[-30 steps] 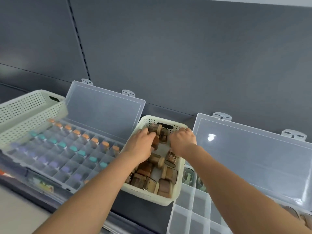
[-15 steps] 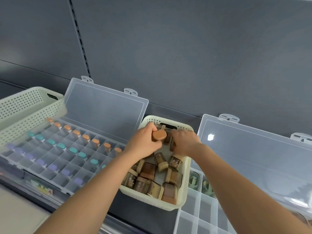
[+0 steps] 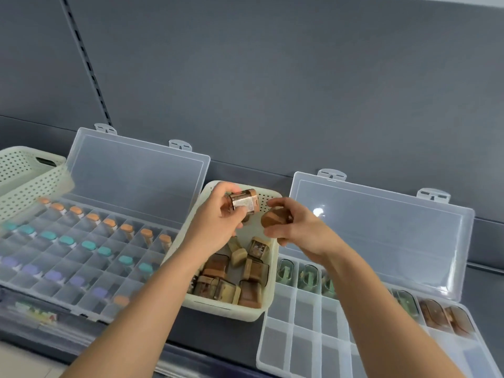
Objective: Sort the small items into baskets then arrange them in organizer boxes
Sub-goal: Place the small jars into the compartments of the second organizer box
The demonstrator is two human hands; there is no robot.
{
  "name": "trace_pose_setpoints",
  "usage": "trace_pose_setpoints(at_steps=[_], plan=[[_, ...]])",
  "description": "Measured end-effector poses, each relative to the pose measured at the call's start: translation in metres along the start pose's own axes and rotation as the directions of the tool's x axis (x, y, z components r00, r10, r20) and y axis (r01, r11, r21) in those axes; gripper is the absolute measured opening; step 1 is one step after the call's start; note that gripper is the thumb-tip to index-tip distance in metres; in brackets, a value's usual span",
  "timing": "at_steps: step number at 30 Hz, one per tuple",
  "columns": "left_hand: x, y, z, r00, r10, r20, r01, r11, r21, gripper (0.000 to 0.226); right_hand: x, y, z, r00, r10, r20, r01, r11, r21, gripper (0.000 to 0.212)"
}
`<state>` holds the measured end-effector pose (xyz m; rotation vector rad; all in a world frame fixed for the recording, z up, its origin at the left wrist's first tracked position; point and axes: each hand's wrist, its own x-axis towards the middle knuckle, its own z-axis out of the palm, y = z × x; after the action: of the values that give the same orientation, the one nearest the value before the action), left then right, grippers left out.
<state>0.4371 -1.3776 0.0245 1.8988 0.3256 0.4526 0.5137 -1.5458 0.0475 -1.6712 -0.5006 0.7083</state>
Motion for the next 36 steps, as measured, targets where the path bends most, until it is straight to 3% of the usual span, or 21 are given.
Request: trace_pose_setpoints(at_steps=[4, 8, 12, 16, 22, 28, 32, 36], plan=[[-0.013, 0.006, 0.013, 0.996, -0.010, 0.093, 0.018, 0.997, -0.082, 0.043, -0.026, 0.007, -0.013, 0.998, 0.056, 0.025, -0.059, 0.993, 0.105, 0.072], [-0.024, 0.015, 0.023, 0.978, -0.021, 0.209, 0.036, 0.997, -0.069, 0.060, -0.050, 0.015, -0.026, 0.999, -0.030, 0.033, 0.026, 0.992, 0.126, 0.066], [-0.032, 0.024, 0.028, 0.955, 0.020, 0.296, -0.067, 0.986, 0.150, 0.051, -0.069, 0.018, -0.032, 0.992, -0.101, -0.080, 0.096, 0.993, -0.062, 0.052], [-0.043, 0.033, 0.033, 0.926, 0.083, 0.369, -0.252, 0.863, 0.439, 0.039, -0.080, 0.027, -0.038, 0.978, -0.115, -0.176, 0.071, 0.969, -0.236, 0.058], [-0.055, 0.033, 0.041, 0.845, -0.002, 0.534, -0.334, 0.779, 0.531, 0.045, -0.089, 0.031, -0.044, 0.983, -0.102, -0.151, 0.047, 0.944, -0.327, 0.054], [-0.058, 0.041, 0.040, 0.831, -0.001, 0.557, -0.460, 0.562, 0.687, 0.048, -0.092, 0.035, -0.046, 0.993, -0.073, -0.092, 0.023, 0.892, -0.452, 0.044], [-0.055, 0.041, 0.039, 0.818, -0.041, 0.574, -0.466, 0.540, 0.702, 0.048, -0.092, 0.036, -0.049, 0.998, -0.029, -0.064, -0.010, 0.845, -0.534, 0.047], [-0.054, 0.040, 0.043, 0.795, -0.010, 0.606, -0.502, 0.550, 0.667, 0.045, -0.093, 0.035, -0.044, 0.994, -0.052, -0.097, -0.029, 0.726, -0.687, 0.050]])
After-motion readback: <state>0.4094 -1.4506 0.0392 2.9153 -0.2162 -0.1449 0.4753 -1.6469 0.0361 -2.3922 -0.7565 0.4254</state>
